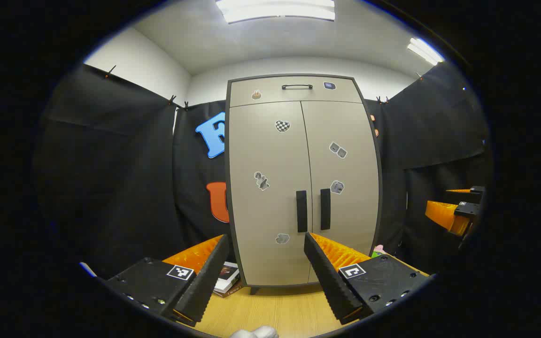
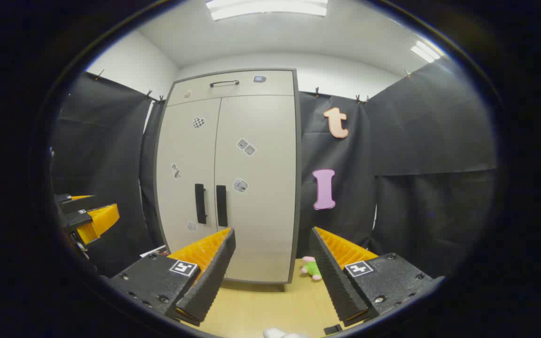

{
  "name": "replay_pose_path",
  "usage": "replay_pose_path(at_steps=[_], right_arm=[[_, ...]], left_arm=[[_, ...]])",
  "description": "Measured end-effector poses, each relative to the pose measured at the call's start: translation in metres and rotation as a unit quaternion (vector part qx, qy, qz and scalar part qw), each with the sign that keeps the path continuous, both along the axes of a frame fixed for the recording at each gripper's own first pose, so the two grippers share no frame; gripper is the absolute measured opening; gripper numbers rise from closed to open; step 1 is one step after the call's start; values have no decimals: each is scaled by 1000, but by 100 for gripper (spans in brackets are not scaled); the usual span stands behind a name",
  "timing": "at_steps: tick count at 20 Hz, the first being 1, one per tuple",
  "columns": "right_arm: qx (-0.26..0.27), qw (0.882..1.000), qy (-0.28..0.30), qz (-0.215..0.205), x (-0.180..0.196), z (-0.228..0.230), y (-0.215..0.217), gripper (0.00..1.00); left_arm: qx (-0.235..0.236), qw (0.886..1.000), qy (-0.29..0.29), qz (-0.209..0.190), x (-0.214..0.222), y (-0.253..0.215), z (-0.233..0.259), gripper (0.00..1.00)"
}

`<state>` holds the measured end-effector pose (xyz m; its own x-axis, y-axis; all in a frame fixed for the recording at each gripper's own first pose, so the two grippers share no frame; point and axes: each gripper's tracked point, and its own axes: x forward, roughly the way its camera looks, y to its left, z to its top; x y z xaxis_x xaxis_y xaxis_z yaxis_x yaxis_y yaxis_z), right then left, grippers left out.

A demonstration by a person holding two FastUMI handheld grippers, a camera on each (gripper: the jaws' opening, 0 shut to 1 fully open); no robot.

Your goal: Open the right door of the double-door shoe cabinet with the right hand, and open the left door with the left hand.

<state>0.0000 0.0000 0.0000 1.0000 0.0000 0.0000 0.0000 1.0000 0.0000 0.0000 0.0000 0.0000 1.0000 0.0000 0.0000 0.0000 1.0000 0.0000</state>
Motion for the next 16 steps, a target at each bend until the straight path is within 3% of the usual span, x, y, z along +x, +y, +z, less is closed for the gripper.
replay_pose_path(at_steps=[16], right_arm=[[2,1000,6,-4,-2,-6,1,99]], left_arm=[[5,1000,3,0,-3,2,-3,96]])
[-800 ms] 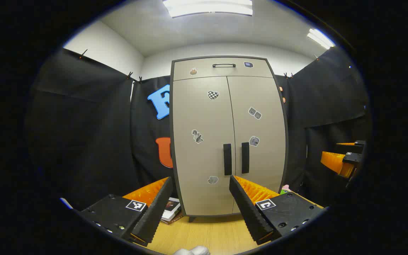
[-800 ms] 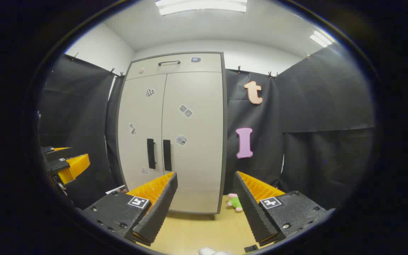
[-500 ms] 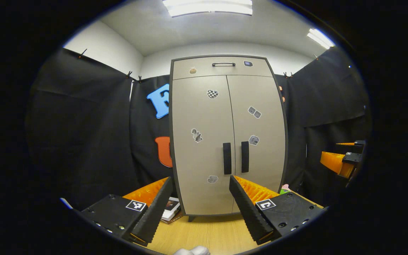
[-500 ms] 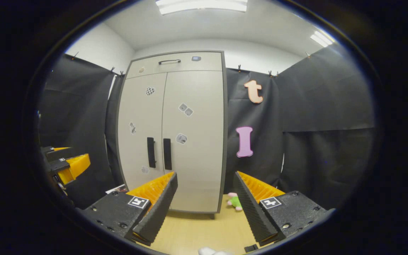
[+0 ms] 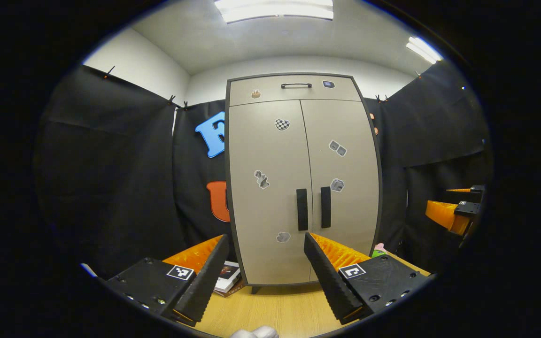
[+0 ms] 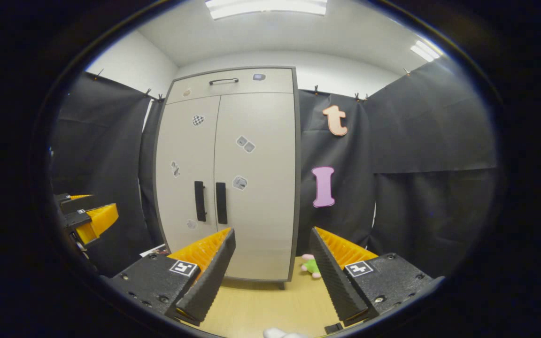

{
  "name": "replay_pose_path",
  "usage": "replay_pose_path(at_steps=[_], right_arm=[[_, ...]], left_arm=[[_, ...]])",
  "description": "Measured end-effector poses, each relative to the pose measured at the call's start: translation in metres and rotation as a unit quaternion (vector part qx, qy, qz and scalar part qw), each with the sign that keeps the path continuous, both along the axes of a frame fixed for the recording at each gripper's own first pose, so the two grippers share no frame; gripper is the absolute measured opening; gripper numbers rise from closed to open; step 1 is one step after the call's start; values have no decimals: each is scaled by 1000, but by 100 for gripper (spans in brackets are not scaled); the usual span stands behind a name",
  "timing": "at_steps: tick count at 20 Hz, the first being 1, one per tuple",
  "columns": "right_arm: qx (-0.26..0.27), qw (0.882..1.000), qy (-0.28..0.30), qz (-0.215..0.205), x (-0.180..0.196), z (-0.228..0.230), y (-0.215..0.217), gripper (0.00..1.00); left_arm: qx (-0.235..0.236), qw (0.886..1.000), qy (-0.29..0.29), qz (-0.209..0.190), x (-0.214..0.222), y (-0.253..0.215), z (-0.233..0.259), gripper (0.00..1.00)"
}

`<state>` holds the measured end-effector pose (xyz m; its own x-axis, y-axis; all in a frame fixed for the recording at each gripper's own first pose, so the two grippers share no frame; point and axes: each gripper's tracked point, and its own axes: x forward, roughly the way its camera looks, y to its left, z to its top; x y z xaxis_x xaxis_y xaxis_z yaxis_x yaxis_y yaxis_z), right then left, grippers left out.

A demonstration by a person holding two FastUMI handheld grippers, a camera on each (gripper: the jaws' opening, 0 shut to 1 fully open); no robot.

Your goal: Open the right door of the double-door shoe cabinet with the right hand, and open the left door with the left hand.

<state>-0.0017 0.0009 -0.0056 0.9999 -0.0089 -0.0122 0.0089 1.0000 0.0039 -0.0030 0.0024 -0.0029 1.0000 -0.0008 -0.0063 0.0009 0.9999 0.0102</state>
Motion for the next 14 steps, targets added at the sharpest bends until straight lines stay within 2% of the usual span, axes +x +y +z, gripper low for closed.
replay_pose_path(at_steps=[8,14], right_arm=[[-2,1000,8,-5,9,-7,6,99],[-16,1000,0,-4,45,-11,37,99]], left_arm=[[5,1000,5,0,-7,5,-6,96],[0,1000,19,5,-24,19,-17,96]])
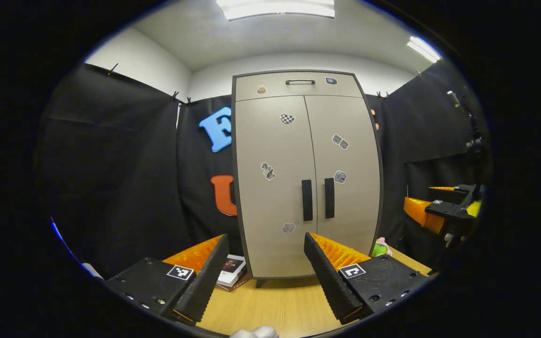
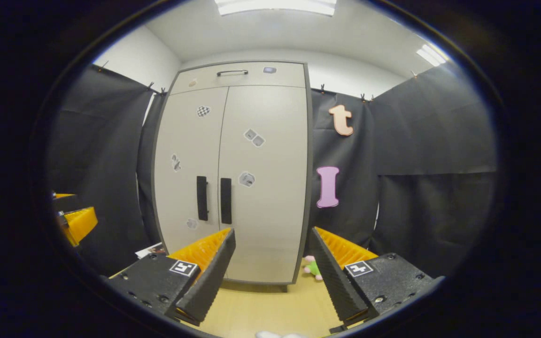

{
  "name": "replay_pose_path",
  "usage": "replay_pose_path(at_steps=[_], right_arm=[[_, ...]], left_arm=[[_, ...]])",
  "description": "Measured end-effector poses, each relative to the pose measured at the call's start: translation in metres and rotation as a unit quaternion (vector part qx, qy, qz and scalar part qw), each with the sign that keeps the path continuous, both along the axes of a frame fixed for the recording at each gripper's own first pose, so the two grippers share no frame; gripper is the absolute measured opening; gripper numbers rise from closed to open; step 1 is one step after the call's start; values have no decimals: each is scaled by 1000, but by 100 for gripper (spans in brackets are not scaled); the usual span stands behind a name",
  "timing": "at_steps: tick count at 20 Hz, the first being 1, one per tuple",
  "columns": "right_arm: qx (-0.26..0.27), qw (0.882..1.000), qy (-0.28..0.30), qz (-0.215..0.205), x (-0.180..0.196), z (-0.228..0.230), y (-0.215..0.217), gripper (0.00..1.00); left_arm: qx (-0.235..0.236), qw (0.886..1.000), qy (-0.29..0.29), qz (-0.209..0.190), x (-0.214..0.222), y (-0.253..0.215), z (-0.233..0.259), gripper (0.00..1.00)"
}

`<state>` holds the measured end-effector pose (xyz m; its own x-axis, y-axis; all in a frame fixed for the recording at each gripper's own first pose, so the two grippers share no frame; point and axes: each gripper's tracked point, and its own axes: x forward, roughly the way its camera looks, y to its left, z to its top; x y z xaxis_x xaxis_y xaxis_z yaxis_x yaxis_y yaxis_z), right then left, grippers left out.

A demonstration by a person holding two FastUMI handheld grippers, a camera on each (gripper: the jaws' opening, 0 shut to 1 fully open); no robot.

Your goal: Open the right door of the double-door shoe cabinet with the right hand, and open the left door with the left hand.

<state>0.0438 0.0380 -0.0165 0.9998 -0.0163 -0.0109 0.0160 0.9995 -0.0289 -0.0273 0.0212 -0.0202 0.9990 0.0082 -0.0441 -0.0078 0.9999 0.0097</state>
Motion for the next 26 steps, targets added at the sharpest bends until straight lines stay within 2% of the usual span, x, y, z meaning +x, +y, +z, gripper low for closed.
replay_pose_path(at_steps=[5,10,17,19,22,25,26], right_arm=[[5,1000,5,13,53,-6,34,99],[12,1000,13,20,128,-10,66,99],[28,998,47,25,222,-29,100,96],[22,998,54,24,239,-33,105,92],[29,998,56,23,253,-30,108,74],[30,998,53,23,258,-26,108,68],[31,997,58,26,260,-28,110,62]], left_arm=[[9,1000,6,28,-18,23,-5,96],[10,997,10,79,-30,49,-7,96],[20,992,24,125,-29,64,-11,96],[20,990,28,135,-27,67,-12,96],[18,989,31,142,-25,69,-15,96],[18,989,35,141,-25,69,-20,96],[16,990,35,138,-24,68,-20,96]])
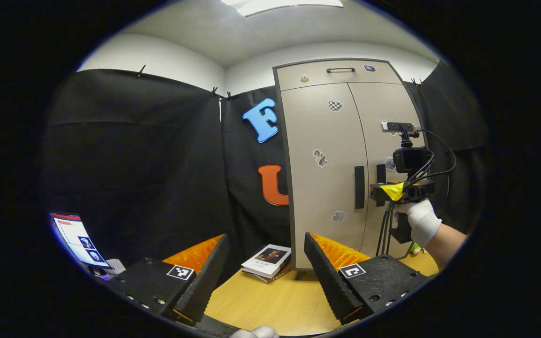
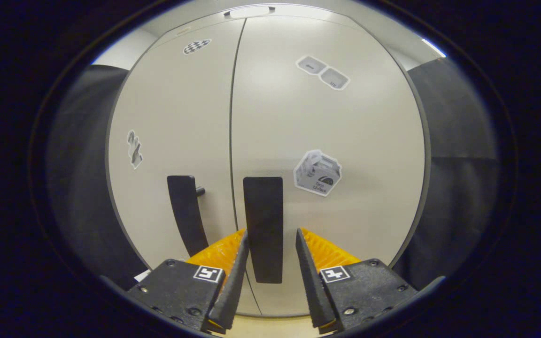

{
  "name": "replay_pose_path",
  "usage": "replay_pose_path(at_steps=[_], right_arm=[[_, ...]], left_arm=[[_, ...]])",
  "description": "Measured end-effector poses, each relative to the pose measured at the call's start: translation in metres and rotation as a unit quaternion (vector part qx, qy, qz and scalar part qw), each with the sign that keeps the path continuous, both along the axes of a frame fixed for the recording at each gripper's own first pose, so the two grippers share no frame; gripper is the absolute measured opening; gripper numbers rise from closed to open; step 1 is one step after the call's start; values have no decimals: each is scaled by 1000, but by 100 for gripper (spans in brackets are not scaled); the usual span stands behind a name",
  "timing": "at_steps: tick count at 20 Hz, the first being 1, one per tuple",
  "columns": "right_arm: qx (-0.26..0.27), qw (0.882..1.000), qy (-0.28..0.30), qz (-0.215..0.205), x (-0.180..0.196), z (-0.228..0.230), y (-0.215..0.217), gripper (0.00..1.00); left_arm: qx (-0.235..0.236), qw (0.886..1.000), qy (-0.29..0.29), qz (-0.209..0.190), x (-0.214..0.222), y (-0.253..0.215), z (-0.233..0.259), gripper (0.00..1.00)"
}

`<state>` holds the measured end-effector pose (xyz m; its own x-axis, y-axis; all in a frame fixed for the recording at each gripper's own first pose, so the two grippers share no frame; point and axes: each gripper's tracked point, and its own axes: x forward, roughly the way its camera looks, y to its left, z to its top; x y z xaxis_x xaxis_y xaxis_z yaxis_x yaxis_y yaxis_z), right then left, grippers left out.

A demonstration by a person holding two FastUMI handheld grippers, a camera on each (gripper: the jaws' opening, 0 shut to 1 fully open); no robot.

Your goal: Open the right door of the double-door shoe cabinet with the right hand, and open the left door with the left hand.

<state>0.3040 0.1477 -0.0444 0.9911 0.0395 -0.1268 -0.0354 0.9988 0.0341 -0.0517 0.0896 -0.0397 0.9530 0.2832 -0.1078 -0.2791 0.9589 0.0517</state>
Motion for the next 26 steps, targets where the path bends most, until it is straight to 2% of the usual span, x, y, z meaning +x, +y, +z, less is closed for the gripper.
replay_pose_path(at_steps=[1,2,4,12,19,26], right_arm=[[7,1000,5,4,2,-2,1,56],[13,1000,10,10,2,-3,5,46],[6,1000,9,9,2,-3,3,36],[1,1000,13,24,-18,-4,2,26],[0,1000,4,25,-84,-4,-26,23],[9,1000,4,10,-134,-4,-64,21]], left_arm=[[-1,1000,1,-1,1,1,0,96],[-1,1000,-1,-3,3,1,0,96],[-1,1000,-4,-5,4,0,1,96],[-1,1000,-10,-15,-3,2,5,96],[-6,999,-15,-41,-26,-6,2,96],[-18,996,-17,-81,-34,-22,-3,96]])
